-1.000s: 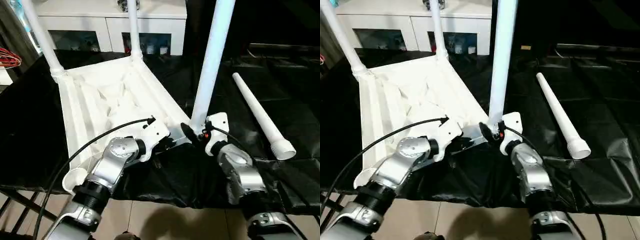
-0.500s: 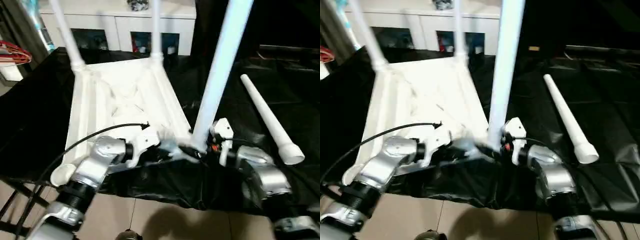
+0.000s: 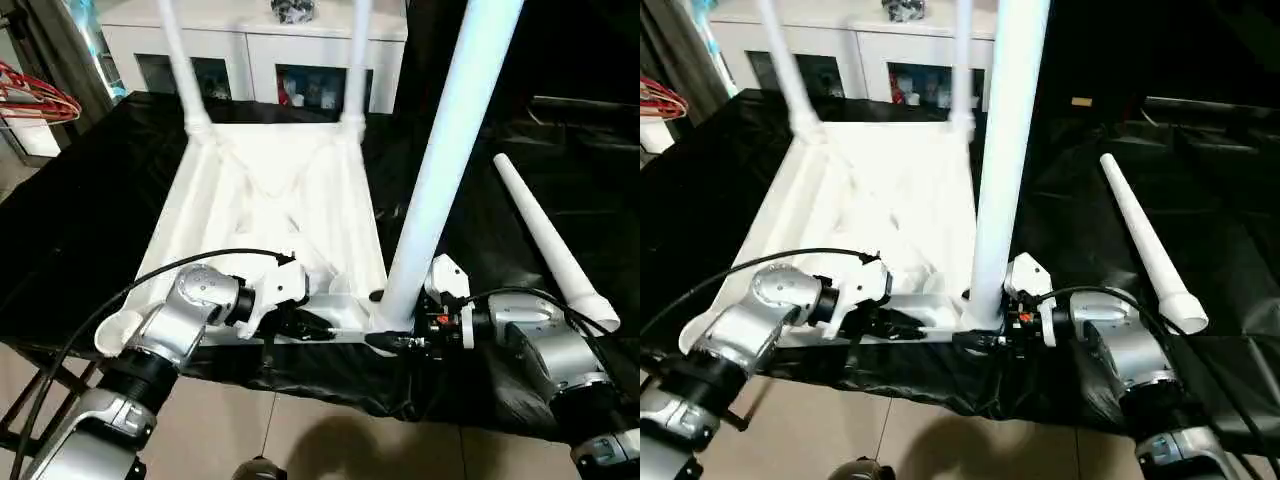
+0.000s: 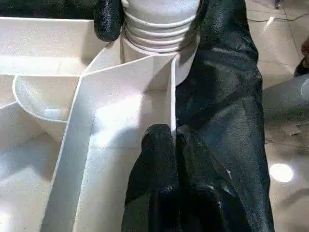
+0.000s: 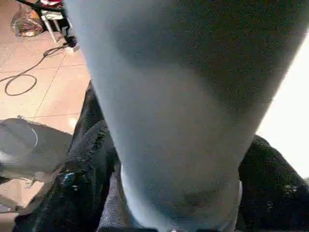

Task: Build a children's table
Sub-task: Rotate leg to tighten

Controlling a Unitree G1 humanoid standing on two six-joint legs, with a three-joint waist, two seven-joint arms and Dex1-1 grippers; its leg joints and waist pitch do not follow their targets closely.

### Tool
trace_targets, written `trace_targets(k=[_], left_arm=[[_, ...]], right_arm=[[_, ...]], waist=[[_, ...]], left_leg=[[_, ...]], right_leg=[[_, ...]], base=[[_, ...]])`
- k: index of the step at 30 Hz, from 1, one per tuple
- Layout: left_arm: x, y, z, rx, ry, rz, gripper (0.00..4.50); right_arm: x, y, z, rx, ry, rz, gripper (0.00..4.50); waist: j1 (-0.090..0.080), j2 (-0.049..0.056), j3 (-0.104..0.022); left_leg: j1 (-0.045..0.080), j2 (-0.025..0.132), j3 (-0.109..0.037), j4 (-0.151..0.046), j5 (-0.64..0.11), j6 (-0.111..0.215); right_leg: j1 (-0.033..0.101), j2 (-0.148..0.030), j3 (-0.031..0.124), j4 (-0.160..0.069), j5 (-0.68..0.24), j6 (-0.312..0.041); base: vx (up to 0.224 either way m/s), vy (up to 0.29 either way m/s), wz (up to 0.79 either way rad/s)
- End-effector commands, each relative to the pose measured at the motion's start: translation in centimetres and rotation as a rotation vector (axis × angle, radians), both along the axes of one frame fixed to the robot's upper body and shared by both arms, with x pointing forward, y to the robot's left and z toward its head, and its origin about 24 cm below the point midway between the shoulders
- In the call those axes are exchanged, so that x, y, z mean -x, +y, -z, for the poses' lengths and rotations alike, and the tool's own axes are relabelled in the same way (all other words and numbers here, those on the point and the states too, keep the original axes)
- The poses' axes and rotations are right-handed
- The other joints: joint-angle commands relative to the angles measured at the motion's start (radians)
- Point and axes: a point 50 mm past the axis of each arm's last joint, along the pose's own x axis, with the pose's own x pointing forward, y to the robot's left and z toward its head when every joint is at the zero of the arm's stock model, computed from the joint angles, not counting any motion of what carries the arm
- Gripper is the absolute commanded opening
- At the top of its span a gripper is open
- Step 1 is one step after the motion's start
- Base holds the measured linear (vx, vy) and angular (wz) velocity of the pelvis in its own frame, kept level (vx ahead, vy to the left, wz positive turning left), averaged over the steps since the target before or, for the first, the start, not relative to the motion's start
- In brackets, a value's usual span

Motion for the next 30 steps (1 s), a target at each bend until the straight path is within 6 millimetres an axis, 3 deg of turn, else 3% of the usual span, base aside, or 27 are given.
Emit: trace_targets(k=[1,8,13,16,19,20,22,27,30], left_arm=[[-0.8,-0.9,-1.3,0.012,-0.064,0.025,0.0],[-0.8,-1.0,-1.3,0.016,-0.063,0.03,0.0],[-1.2,-1.3,-1.3,0.061,-0.072,-0.048,0.0],[-1.8,-2.0,-1.3,0.079,-0.098,-0.163,0.0],[-2.0,-3.0,-1.2,0.099,-0.11,-0.238,0.0],[-2.0,-3.2,-1.1,0.101,-0.108,-0.249,0.0],[-1.8,-4.3,-0.8,0.105,-0.098,-0.292,0.0],[-1.8,-5.7,-0.7,0.122,-0.087,-0.36,0.0],[-1.4,-7.0,-0.8,0.145,-0.076,-0.361,0.0]], right_arm=[[0.8,1.7,0.2,0.008,0.008,-0.119,3.08],[0.9,1.6,0.3,0.008,0.012,-0.12,2.74],[0.4,1.8,0.8,-0.022,-0.002,0.021,2.69],[-0.9,1.9,1.4,-0.058,-0.016,0.245,2.69],[-1.7,2.3,1.7,-0.106,-0.033,0.423,2.68],[-1.9,2.5,1.9,-0.11,-0.035,0.463,2.68],[-2.2,3.0,2.5,-0.128,-0.026,0.584,2.68],[-2.5,4.0,3.2,-0.129,-0.022,0.729,2.67],[-2.6,5.1,3.5,-0.111,-0.055,0.756,2.67]], waist=[[-0.003,-0.015,-0.064],[0.006,-0.014,-0.064],[0.006,-0.015,-0.063],[-0.001,-0.017,-0.058],[-0.023,-0.02,-0.055],[-0.032,-0.021,-0.056],[-0.042,-0.022,-0.058],[-0.046,-0.019,-0.059],[-0.051,-0.017,-0.055]], left_leg=[[0.02,0.052,-0.013,-0.066,-0.273,0.047],[0.02,0.053,-0.015,-0.066,-0.283,0.038],[0.02,0.054,-0.016,-0.068,-0.296,0.034],[0.021,0.05,-0.018,-0.072,-0.327,0.011],[0.025,0.049,-0.024,-0.077,-0.367,-0.014],[0.019,0.048,-0.025,-0.079,-0.366,-0.015],[0.02,0.049,-0.023,-0.078,-0.357,-0.01],[0.018,0.047,-0.019,-0.077,-0.325,0.004],[0.02,0.046,-0.02,-0.079,-0.348,-0.005]], right_leg=[[0.041,-0.064,0.043,-0.072,-0.269,-0.202],[0.041,-0.066,0.043,-0.072,-0.295,-0.192],[0.039,-0.066,0.043,-0.073,-0.305,-0.191],[0.035,-0.069,0.043,-0.08,-0.377,-0.173],[0.034,-0.072,0.041,-0.088,-0.438,-0.153],[0.038,-0.071,0.041,-0.087,-0.437,-0.146],[0.035,-0.069,0.043,-0.085,-0.398,-0.152],[0.038,-0.065,0.043,-0.084,-0.343,-0.162],[0.035,-0.066,0.043,-0.089,-0.371,-0.157]], base=[[0.0,0.0,0.0],[0.0,0.0,0.0],[0.0,0.0,0.0],[0.0,0.0,0.0],[0.0,0.0,0.0],[0.0,0.0,0.0],[0.0,0.0,0.0],[0.0,0.0,0.0],[0.0,0.0,0.0]])
